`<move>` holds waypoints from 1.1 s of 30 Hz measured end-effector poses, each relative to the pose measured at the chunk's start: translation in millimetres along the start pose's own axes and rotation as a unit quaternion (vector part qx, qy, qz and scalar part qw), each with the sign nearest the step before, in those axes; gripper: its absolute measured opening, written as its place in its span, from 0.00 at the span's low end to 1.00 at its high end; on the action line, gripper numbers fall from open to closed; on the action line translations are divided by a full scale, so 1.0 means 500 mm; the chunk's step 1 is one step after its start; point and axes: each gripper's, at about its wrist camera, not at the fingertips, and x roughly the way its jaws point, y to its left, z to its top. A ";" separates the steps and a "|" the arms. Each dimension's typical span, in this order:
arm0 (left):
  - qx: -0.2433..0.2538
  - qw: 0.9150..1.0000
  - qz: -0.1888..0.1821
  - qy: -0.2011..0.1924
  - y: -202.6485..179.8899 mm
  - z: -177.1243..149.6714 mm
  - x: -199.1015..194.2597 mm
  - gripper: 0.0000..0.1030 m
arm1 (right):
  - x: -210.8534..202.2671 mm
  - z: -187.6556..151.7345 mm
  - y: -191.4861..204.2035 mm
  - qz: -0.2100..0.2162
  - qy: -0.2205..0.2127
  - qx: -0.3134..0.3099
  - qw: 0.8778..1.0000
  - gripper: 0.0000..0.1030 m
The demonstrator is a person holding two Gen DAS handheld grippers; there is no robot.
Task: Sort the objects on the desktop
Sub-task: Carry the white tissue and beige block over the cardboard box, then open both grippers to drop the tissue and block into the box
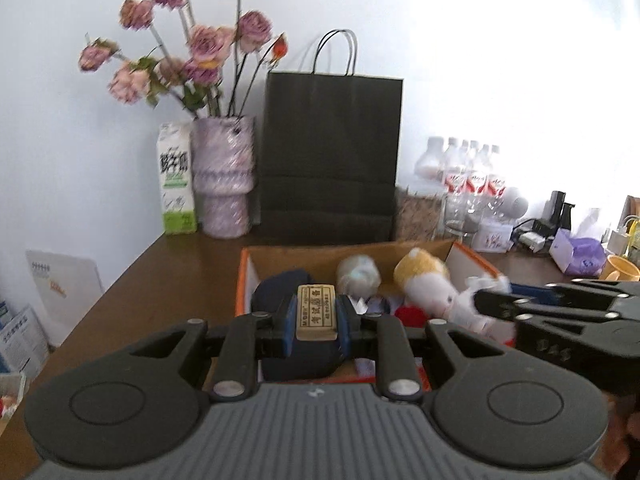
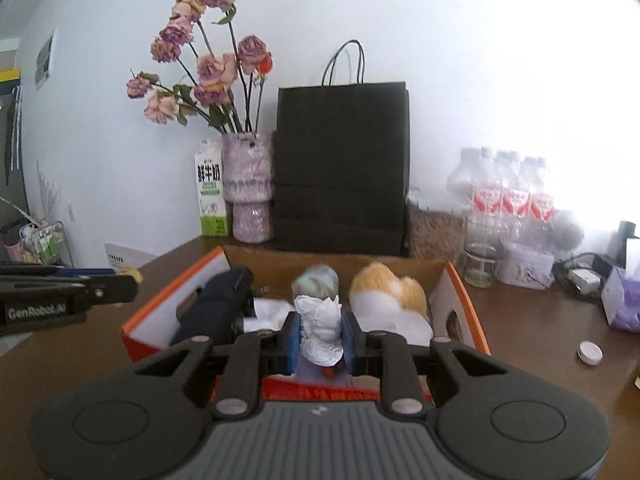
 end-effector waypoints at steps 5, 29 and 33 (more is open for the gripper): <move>0.003 1.000 -0.009 -0.008 -0.014 0.023 0.036 0.21 | 0.038 0.022 0.014 0.005 0.000 0.000 1.000 0.20; 0.025 0.998 -0.020 0.045 -0.009 0.006 0.249 0.21 | 0.251 0.013 -0.012 0.002 0.072 -0.014 0.997 0.20; 0.029 0.998 -0.015 0.055 -0.012 0.000 0.269 0.21 | 0.261 0.011 -0.013 0.001 0.078 -0.017 0.997 0.20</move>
